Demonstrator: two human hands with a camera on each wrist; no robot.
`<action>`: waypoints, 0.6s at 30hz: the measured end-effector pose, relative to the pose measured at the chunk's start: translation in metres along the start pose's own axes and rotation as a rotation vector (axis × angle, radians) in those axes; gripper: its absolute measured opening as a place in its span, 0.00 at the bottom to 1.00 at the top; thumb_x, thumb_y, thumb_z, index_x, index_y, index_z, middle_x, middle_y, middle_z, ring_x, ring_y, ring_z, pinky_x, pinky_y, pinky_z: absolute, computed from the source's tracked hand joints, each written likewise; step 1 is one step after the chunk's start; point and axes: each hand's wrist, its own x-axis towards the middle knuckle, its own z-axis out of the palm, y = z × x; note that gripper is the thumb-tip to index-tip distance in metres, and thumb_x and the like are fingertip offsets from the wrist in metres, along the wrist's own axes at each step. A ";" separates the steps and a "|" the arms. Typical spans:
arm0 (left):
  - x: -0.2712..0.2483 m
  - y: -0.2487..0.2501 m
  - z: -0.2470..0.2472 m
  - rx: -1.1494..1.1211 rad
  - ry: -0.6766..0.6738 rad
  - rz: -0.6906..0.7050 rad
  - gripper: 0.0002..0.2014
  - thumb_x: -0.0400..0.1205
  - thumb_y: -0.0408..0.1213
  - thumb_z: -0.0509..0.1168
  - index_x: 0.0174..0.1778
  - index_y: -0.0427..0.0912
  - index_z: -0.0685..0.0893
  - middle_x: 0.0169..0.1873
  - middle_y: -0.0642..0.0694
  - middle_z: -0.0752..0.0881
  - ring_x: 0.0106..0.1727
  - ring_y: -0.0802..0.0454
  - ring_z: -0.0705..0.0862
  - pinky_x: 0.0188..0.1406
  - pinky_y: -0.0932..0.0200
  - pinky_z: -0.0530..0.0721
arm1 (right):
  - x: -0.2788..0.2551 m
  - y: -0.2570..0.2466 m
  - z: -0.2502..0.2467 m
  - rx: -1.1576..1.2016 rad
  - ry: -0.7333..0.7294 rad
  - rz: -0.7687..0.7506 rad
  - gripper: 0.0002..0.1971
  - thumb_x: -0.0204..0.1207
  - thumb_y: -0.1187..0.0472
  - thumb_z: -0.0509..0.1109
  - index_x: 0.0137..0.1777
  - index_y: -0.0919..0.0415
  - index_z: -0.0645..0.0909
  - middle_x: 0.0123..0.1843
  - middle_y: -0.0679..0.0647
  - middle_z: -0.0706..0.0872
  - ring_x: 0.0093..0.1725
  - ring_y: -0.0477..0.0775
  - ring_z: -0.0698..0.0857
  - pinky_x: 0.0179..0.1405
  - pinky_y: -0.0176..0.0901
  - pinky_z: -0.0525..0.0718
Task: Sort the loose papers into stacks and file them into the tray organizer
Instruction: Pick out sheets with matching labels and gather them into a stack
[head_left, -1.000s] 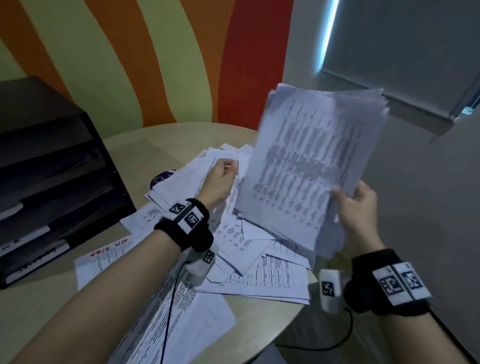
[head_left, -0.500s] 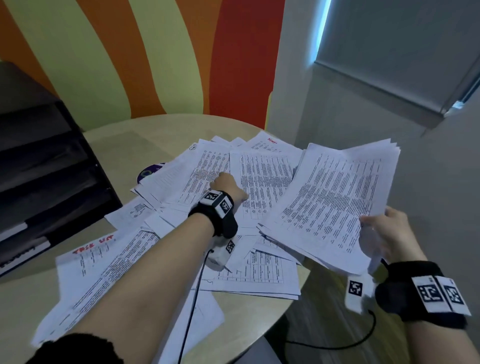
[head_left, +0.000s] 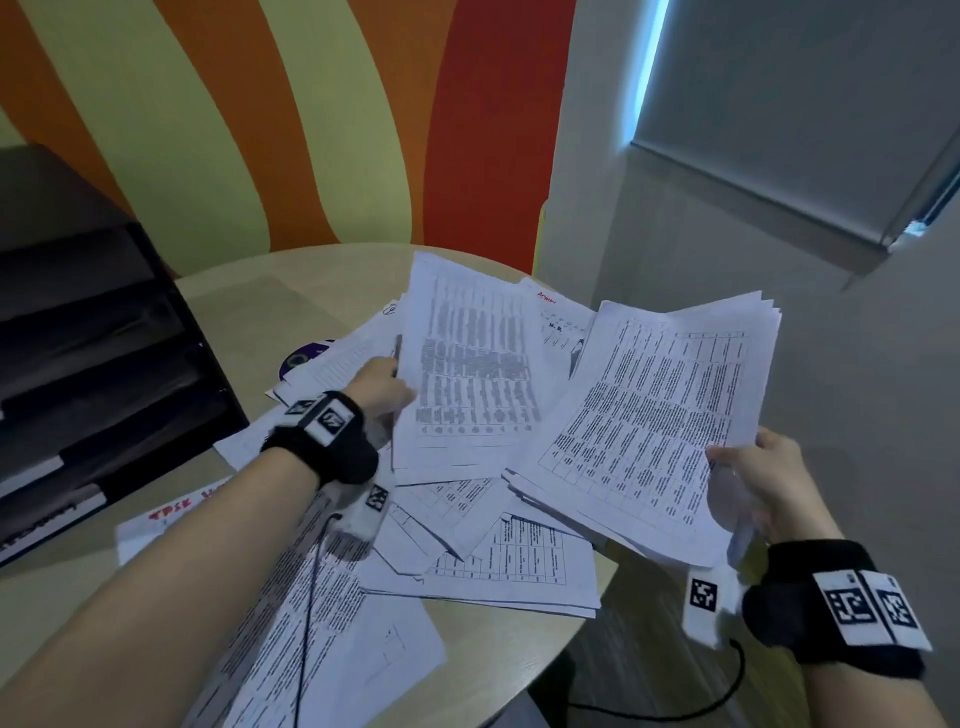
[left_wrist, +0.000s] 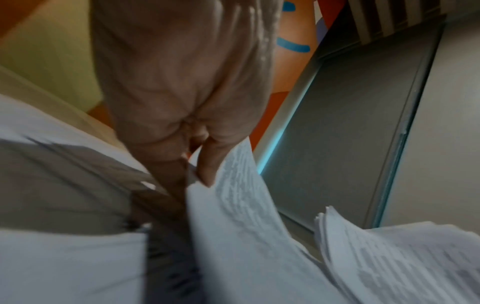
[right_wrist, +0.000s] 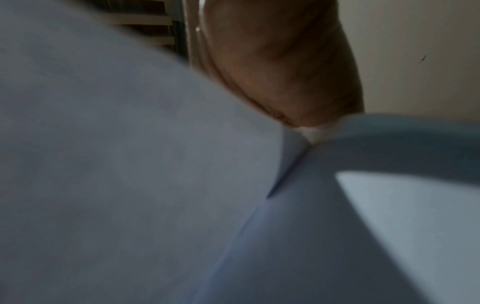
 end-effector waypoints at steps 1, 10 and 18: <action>-0.001 -0.011 -0.011 -0.082 0.016 0.012 0.10 0.71 0.23 0.66 0.47 0.33 0.85 0.48 0.38 0.88 0.50 0.41 0.86 0.55 0.53 0.81 | -0.002 0.000 0.003 0.006 -0.014 -0.007 0.14 0.78 0.78 0.64 0.60 0.67 0.80 0.55 0.61 0.83 0.54 0.59 0.80 0.54 0.47 0.74; -0.024 -0.032 -0.096 -0.434 0.420 0.103 0.10 0.85 0.23 0.60 0.58 0.29 0.84 0.46 0.38 0.88 0.40 0.47 0.88 0.37 0.60 0.88 | -0.020 -0.004 0.033 0.034 -0.116 -0.015 0.13 0.79 0.78 0.63 0.58 0.66 0.80 0.55 0.63 0.85 0.53 0.62 0.83 0.53 0.49 0.78; -0.054 -0.003 -0.052 -0.126 0.148 0.213 0.11 0.83 0.44 0.65 0.45 0.38 0.83 0.40 0.43 0.86 0.39 0.48 0.84 0.40 0.56 0.79 | -0.045 -0.023 0.058 0.146 -0.266 -0.082 0.12 0.79 0.78 0.64 0.54 0.64 0.83 0.49 0.58 0.89 0.41 0.49 0.90 0.39 0.40 0.86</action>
